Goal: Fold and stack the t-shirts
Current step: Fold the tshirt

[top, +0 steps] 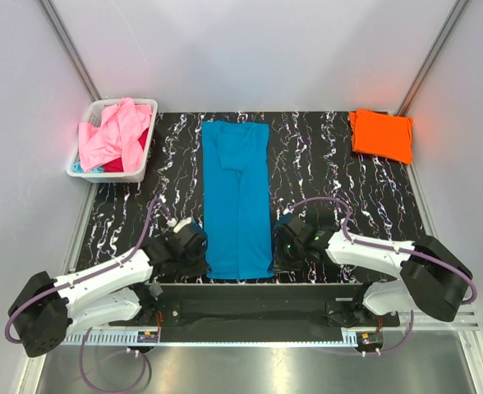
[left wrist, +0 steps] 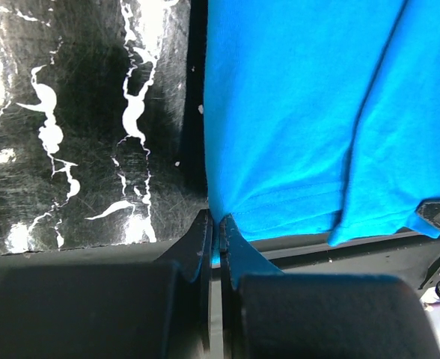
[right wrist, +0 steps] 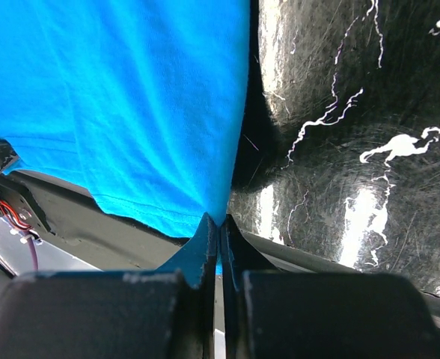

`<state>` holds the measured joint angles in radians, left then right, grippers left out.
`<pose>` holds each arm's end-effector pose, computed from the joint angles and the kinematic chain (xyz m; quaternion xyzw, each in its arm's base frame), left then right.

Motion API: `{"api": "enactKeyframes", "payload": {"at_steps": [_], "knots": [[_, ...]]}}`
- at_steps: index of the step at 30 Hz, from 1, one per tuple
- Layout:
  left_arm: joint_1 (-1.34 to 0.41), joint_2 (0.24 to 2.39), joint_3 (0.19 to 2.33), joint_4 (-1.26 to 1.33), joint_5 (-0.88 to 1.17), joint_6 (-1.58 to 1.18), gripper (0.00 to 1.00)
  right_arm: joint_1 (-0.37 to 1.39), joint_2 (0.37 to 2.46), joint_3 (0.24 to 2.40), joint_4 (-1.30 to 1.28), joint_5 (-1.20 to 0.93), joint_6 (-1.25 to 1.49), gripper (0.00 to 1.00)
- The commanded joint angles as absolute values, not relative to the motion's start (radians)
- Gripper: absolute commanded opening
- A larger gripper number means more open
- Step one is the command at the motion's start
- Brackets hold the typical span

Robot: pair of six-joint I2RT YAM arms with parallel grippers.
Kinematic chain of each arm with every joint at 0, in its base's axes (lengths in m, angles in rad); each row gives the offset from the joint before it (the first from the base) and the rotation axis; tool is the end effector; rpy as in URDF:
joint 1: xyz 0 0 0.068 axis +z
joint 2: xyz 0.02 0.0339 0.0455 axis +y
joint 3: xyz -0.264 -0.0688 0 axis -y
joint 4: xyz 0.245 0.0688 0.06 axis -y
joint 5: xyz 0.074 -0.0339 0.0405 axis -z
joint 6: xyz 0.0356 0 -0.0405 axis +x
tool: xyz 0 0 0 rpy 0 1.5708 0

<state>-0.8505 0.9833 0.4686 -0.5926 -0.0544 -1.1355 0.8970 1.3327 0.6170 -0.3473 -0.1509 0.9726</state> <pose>0.1106 -0.1231 0.1669 -0.1444 0.9622 -0.1779 0.1476 0.1425 0.1870 0.1592 0.0176 0.9652 0.2448 0.0901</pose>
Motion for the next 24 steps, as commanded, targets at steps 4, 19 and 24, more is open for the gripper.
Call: {"api": "enactKeyframes", "payload": {"at_steps": [4,19,24], "knots": [[-0.856,0.962,0.468,-0.624,-0.068,-1.155,0.00,0.911,1.309,0.629,-0.387,-0.136,0.969,0.00],[-0.868,0.864,0.497,-0.698,-0.159,-1.169,0.00,0.928,1.189,0.675,-0.449,-0.063,0.953,0.00],[-0.868,0.940,0.635,-0.785,-0.276,-1.138,0.00,0.928,1.192,0.745,-0.492,-0.006,0.901,0.00]]}}
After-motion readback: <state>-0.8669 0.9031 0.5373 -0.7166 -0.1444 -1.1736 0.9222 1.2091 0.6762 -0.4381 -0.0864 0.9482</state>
